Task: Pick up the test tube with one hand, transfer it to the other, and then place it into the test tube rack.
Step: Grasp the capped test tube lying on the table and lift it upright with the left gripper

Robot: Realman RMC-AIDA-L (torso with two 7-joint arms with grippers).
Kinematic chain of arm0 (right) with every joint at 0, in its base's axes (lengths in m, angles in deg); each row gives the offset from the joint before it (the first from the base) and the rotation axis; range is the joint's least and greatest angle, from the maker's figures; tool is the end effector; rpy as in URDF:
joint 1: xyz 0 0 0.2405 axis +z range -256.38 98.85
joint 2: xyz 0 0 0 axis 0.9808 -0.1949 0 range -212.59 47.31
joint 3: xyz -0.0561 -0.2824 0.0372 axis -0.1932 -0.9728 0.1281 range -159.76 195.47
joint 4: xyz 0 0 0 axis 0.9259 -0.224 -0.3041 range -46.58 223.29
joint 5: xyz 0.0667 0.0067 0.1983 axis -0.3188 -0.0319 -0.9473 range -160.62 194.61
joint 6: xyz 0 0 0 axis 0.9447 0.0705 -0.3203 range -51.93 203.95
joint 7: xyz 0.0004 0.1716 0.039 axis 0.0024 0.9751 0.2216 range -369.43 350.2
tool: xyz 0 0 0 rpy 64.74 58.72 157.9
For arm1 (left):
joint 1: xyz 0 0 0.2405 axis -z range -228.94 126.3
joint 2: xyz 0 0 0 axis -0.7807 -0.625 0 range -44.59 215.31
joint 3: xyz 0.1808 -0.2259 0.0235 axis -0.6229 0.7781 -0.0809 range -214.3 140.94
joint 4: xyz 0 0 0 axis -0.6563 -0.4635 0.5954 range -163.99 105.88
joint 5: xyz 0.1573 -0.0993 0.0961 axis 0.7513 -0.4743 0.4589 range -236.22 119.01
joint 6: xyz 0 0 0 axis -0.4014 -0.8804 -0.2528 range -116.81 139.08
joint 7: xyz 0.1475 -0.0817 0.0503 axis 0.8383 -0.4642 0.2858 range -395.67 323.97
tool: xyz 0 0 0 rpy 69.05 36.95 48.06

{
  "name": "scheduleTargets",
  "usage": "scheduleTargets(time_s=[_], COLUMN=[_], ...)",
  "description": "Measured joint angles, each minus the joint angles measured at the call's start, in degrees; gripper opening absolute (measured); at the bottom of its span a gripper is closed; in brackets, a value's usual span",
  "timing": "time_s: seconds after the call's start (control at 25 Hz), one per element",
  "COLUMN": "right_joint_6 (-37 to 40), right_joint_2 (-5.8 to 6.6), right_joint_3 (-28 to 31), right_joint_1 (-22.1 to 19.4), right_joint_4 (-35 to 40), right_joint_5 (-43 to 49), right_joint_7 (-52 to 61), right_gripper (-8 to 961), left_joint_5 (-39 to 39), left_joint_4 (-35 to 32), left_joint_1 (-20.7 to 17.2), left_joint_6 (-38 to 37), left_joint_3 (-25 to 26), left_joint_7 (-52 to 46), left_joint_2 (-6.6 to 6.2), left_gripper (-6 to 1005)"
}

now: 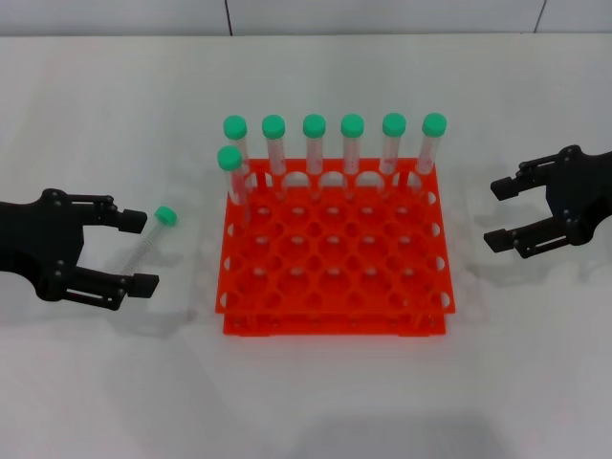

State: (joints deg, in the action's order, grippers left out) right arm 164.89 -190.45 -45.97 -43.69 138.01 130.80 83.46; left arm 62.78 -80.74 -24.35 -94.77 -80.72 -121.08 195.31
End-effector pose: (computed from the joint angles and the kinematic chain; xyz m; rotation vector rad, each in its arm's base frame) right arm 0.2517 0.3908 0.0042 -2.9650 0.3664 0.1613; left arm -0.3003 0.3253 0.0379 -2.9674 -0.4871 -0.3436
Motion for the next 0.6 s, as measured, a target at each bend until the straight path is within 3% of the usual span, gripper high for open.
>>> scheduleTargets(time_s=[0.6], right_joint_6=[0.0], right_joint_2=[-0.02], right_joint_3=[-0.34], right_joint_1=[0.0], right_joint_4=[0.0], right_joint_5=[0.01], right_joint_7=[-0.01], right_gripper=[750], left_joint_5=[-0.08], left_joint_4=[0.0], left_joint_1=[0.08], left_joint_6=[0.45], left_joint_3=[0.04], left_joint_7=[-0.06], left_joint_2=[0.0], left_gripper=[859])
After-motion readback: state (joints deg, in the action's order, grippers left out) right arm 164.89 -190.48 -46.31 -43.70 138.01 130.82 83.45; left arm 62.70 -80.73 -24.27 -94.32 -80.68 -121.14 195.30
